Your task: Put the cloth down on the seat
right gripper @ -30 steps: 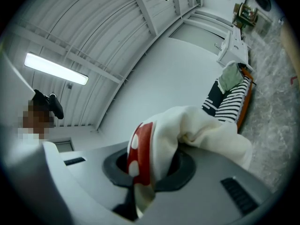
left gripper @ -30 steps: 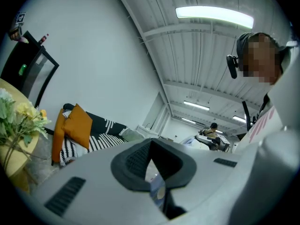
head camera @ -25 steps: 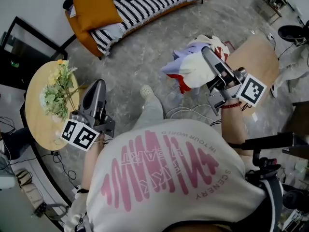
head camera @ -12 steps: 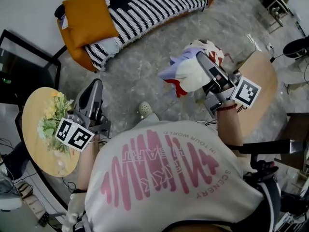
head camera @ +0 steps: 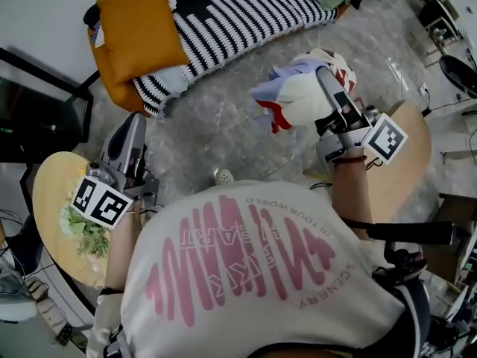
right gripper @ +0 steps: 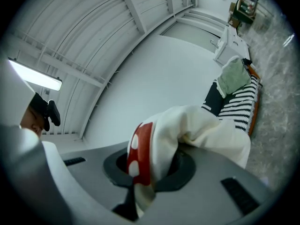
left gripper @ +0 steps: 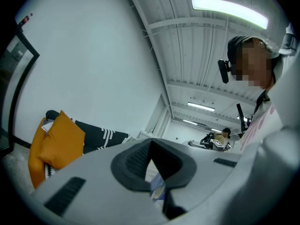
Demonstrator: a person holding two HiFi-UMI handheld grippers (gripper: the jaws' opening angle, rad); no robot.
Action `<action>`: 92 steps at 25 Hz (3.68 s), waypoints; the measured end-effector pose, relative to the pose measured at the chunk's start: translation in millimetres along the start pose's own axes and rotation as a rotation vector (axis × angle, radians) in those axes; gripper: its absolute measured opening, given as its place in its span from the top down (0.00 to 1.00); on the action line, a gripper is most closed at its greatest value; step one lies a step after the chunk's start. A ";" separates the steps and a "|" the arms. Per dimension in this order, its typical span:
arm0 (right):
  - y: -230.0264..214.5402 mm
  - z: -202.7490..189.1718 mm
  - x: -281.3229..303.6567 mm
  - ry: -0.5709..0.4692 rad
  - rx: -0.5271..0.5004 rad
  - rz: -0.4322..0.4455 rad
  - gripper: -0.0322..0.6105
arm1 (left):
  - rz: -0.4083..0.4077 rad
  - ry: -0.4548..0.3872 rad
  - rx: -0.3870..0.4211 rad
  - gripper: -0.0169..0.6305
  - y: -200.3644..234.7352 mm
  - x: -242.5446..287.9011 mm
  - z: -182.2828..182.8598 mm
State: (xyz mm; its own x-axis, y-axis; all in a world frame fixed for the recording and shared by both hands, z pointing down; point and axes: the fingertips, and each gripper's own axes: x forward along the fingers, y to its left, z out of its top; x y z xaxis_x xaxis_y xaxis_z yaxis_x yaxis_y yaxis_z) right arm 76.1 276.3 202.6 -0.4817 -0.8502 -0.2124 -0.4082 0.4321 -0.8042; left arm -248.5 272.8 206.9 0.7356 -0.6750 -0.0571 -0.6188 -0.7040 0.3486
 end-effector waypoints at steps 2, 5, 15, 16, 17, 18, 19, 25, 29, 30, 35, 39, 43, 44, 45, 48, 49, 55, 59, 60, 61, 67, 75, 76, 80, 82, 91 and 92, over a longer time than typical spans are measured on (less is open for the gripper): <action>-11.6 9.0 28.9 0.013 0.013 -0.007 0.87 | 0.000 0.012 -0.001 0.96 17.7 21.2 6.1; -22.0 20.0 59.1 0.030 0.021 -0.014 0.87 | 0.018 0.034 -0.012 0.96 37.0 47.0 11.3; -54.3 53.2 124.0 0.094 0.019 0.081 0.87 | 0.036 -0.003 0.004 0.96 52.9 111.2 12.5; -62.0 62.2 144.0 0.115 0.022 0.087 0.87 | 0.050 -0.007 -0.003 0.96 61.8 124.5 18.9; -68.6 69.3 161.9 0.136 0.024 0.095 0.87 | 0.065 -0.012 -0.008 0.96 69.3 135.5 23.6; -73.7 73.8 175.6 0.157 0.020 0.107 0.87 | 0.078 -0.019 -0.008 0.96 74.3 143.3 25.9; -77.1 75.8 184.1 0.176 0.011 0.119 0.87 | 0.089 -0.027 -0.003 0.96 76.4 147.6 25.3; -104.5 93.1 235.0 0.263 -0.048 0.182 0.87 | 0.193 -0.069 0.002 0.96 97.6 170.0 17.2; -150.8 123.2 334.6 0.320 0.018 0.192 0.87 | 0.325 -0.052 -0.057 0.96 145.1 210.9 31.3; -158.1 126.8 348.2 0.329 0.028 0.195 0.87 | 0.356 -0.053 -0.070 0.96 149.2 212.6 28.8; -178.6 126.8 352.6 0.351 -0.001 0.237 0.87 | 0.477 -0.123 -0.090 0.96 131.9 184.2 -5.2; -204.0 117.7 397.0 0.408 0.003 0.245 0.87 | 0.613 -0.157 -0.111 0.96 144.9 165.2 -7.0; -230.8 108.8 452.9 0.451 0.019 0.221 0.87 | 0.715 -0.171 -0.166 0.96 165.6 158.5 -1.5; -237.4 108.2 456.9 0.449 0.013 0.217 0.87 | 0.731 -0.172 -0.171 0.96 162.3 156.1 -4.6; -245.9 107.7 459.0 0.447 0.001 0.210 0.87 | 0.749 -0.170 -0.172 0.96 157.4 153.4 -7.9; -277.1 102.4 467.0 0.452 0.000 0.174 0.87 | 0.796 -0.167 -0.179 0.96 148.0 149.8 -12.1; -291.6 99.5 470.5 0.456 -0.002 0.145 0.87 | 0.803 -0.163 -0.186 0.96 147.6 151.1 -12.1; -365.6 72.1 483.6 0.496 0.022 -0.008 0.87 | 0.826 -0.065 -0.214 0.96 151.0 163.3 -18.0; -404.7 56.4 478.3 0.514 0.054 -0.096 0.87 | 0.857 -0.030 -0.241 0.96 148.0 168.2 -24.9; -413.5 53.5 476.5 0.516 0.059 -0.119 0.87 | 0.863 -0.014 -0.250 0.96 146.9 169.2 -27.7; -422.4 50.7 474.6 0.517 0.063 -0.141 0.87 | 0.869 0.003 -0.258 0.96 146.5 170.0 -30.3; -489.8 27.9 456.5 0.530 0.061 -0.291 0.87 | 0.873 0.085 -0.306 0.96 153.6 182.6 -49.0; -526.6 -3.4 442.3 0.565 0.134 -0.330 0.87 | 0.769 0.256 -0.279 0.96 163.8 211.1 -66.3; -522.4 -5.2 448.7 0.570 0.138 -0.305 0.87 | 0.774 0.257 -0.287 0.96 166.3 210.6 -67.9; -499.6 -2.5 479.0 0.567 0.125 -0.181 0.87 | 0.794 0.269 -0.303 0.96 170.1 205.4 -74.2; -507.1 -8.6 484.1 0.590 0.095 -0.185 0.87 | 0.784 0.279 -0.302 0.96 169.9 205.1 -77.6; -579.7 -69.6 441.1 0.843 -0.137 -0.393 0.87 | 0.784 0.309 -0.349 0.96 176.9 198.2 -90.8; -588.7 -76.9 433.2 0.870 -0.153 -0.423 0.87 | 0.792 0.314 -0.360 0.96 178.6 195.3 -92.6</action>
State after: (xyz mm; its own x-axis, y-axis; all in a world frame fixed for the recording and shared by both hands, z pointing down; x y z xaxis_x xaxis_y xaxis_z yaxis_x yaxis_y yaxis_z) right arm 48.0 -323.3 626.6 -0.6510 -0.4516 0.6101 -0.7455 0.2292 -0.6259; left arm -189.8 35.8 344.6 0.2074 -0.8018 0.5604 -0.8889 0.0847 0.4503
